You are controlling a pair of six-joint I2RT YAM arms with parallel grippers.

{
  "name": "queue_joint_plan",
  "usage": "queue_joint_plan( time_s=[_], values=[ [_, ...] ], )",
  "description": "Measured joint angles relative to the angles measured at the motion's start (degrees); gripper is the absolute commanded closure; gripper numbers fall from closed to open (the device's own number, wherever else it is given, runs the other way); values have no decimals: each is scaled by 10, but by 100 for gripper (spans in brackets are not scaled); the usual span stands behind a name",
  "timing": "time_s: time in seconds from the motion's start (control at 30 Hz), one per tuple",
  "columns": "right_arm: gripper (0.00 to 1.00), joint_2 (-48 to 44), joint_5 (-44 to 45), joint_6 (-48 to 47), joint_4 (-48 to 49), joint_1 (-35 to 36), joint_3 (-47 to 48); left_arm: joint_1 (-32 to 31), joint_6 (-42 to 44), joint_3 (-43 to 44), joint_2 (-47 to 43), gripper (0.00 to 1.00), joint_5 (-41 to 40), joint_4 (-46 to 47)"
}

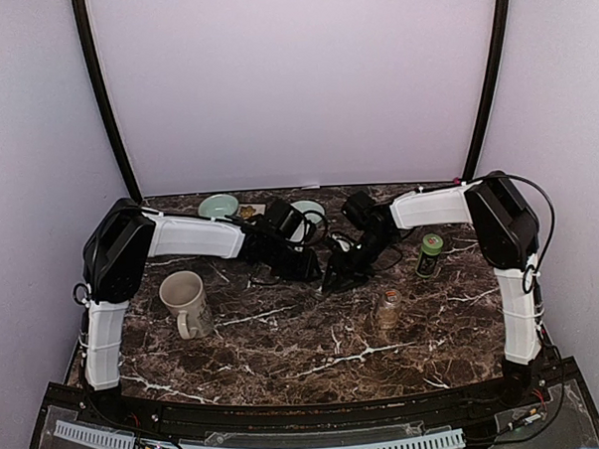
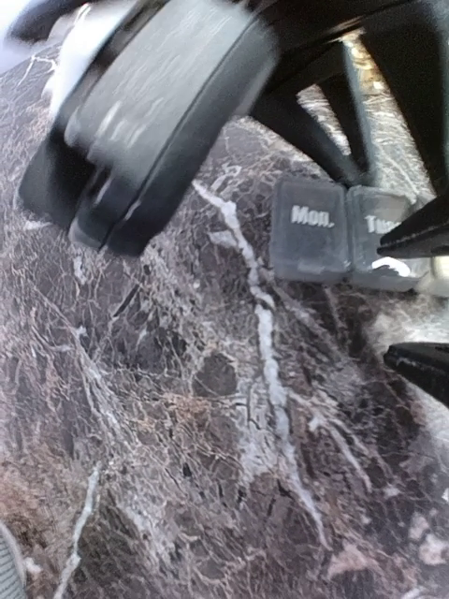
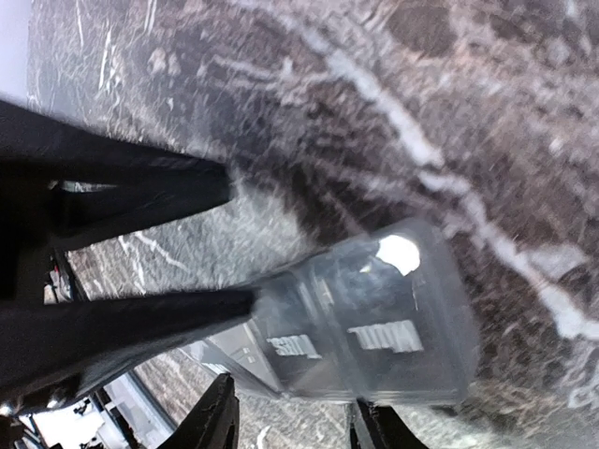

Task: Sort the pills into containers
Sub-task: Close the lid of the pill container on the pill container.

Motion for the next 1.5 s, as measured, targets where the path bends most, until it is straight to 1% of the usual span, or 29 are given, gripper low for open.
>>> queue_joint_plan(
  time_s=[0.13,0.23,0.33,0.5,0.67,0.87,1.07,1.5],
  values=[
    [60,2,12,3,11,0,0,0,-3,-20,-27,56,-10,3],
    [60,2,17,4,12,0,0,0,-7,-37,-48,56,-15,14],
    [60,2,19,4,13,0,0,2,-10,-64,-70,59,-12,39],
    [60,2,22,4,13,0,0,5,-14,-98,-85,67,13,67],
    [60,2,24,3,13,0,0,7,-16,-122,-85,67,50,80],
    [60,2,24,2,12,0,0,8,-20,-123,-84,67,87,89],
    [60,2,24,1,11,0,0,8,-23,-116,-65,69,105,87],
    [60,3,26,-2,7,0,0,8,-23,-95,-38,77,102,63]
  ],
)
